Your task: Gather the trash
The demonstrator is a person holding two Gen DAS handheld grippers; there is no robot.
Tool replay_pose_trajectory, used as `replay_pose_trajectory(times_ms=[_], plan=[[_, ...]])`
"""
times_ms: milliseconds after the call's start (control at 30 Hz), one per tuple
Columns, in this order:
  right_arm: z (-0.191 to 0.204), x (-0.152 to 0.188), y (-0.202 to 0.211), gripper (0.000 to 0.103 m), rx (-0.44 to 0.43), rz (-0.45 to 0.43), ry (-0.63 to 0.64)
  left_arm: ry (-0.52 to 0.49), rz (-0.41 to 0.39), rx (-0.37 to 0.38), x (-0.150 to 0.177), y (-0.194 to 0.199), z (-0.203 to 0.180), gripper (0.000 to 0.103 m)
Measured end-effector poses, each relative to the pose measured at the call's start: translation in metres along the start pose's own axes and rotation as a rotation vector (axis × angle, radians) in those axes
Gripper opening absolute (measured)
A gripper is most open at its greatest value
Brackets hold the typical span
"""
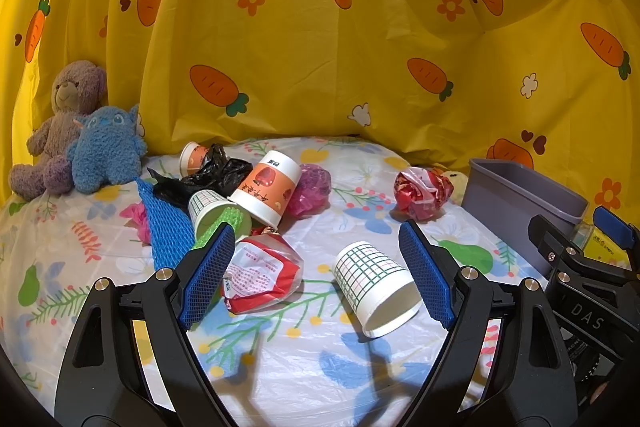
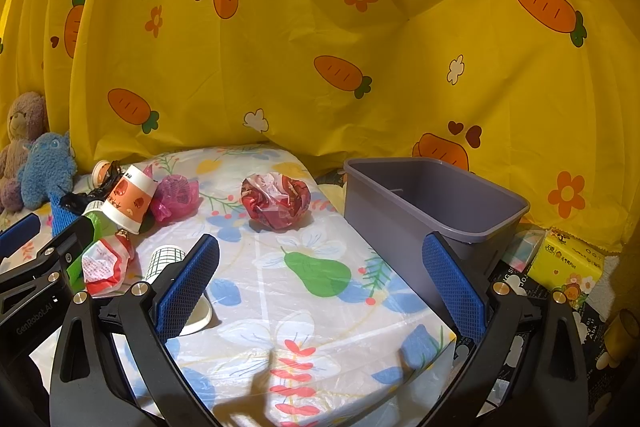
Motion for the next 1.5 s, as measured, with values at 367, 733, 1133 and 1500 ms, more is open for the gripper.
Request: replay_pose_trajectory(times_ms=[367,733,1133,1500], plan=[[0.001,-0.003,0.003,0.098,-0.004,-0.003,-0.001,0.006,-0.002,0.010,0.000,0.001,0.001,0.083],[0.003,-0.001,0.003,0.098,-0.006,-0.004,-0.001,0.009,-0.002,0.010,0.000,0.001,0.001,0.083],[0.007,-0.005,0.002,0.098,-0.005,-0.003,0.001,0.010,-0.004,0.011,0.000,0.002,0.002,0.083],[0.009,-0.005,0.002,0.098,-0.005,-0.003,0.004,0.012,-0.006,0.015,-0.003,0.004,0.002,0.083]])
Point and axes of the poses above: each gripper's, at about its wrist camera, not at the fingertips, and y roughly against the way its jaws point, z to its left, x to its underside, the point moved 5 cm from there along -y, roughly the way its jaws point, and after that the axes turned 8 degrees about -y, right-handed, at the moved point
